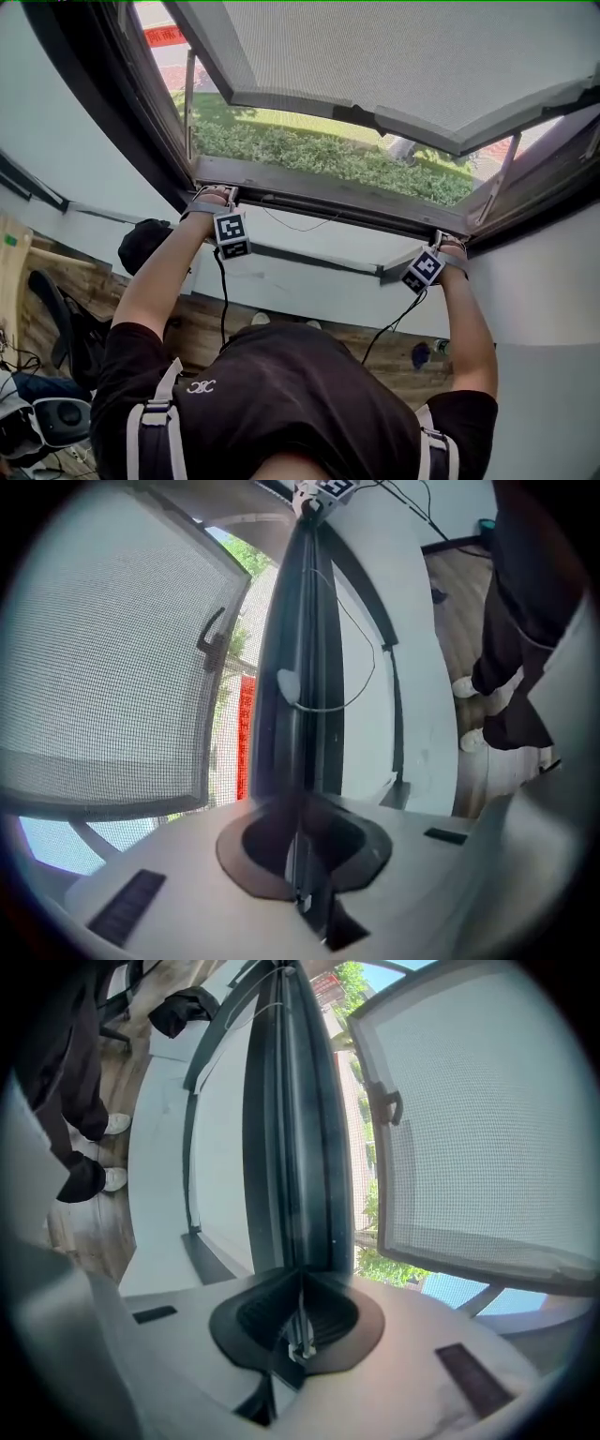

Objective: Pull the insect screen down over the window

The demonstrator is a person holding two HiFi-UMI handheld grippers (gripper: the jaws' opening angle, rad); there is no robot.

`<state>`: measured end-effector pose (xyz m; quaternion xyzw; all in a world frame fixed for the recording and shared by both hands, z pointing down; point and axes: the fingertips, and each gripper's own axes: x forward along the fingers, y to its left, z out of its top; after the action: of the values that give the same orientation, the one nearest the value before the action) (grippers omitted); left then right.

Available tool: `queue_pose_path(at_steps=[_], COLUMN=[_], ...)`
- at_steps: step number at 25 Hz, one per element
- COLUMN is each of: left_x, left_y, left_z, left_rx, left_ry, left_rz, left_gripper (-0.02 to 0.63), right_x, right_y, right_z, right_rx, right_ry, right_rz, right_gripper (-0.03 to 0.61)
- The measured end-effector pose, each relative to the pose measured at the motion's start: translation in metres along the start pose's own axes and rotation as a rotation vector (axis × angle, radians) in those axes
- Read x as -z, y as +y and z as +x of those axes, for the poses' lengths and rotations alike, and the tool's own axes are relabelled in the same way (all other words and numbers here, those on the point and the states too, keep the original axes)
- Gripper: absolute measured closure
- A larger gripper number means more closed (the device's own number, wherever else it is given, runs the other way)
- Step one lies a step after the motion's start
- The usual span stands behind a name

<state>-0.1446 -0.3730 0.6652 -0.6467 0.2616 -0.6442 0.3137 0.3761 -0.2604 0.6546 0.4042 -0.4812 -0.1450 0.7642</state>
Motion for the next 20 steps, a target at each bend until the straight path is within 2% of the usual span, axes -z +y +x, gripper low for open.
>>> queue_pose_path(at_steps=[4,7,12,16,19,20], left_x=[0.003,0.001,0.003,0.007,0.013,0.013], left_y=[0.002,0.002,0.003,0.008,0.018,0.022], left_z=[0.005,-0.002,-0.001,-0.013,-0.024,-0.029], left_rx=[-0.024,-0.018,-0.058,-0.065,-0.11,-0.118], left_ry=[-0.006,-0.024,-0.027,-0.04,-0.057,-0.071], left_rz=[0.005,-0.023,-0.043,-0.147,-0.223,-0.256], left_gripper=[0.58,0.578,0.573,0.545,0.542,0.541], right_x=[-0.001,-0.002,-0.001,0.0,0.0,-0.001], right_y=[-0.002,0.0,-0.001,0.0,0.001,0.0], right_z=[-0.004,-0.004,-0.005,-0.01,-0.005,-0.006], right_rx=[-0.005,0.008,0.015,0.004,0.038,0.046], right_ry=[-0.02,-0.03,-0.029,-0.026,-0.052,-0.059], right_rz=[0.05,0.063,0.084,0.12,0.135,0.139], right_gripper=[0.558,0.556,0.552,0.551,0.548,0.53])
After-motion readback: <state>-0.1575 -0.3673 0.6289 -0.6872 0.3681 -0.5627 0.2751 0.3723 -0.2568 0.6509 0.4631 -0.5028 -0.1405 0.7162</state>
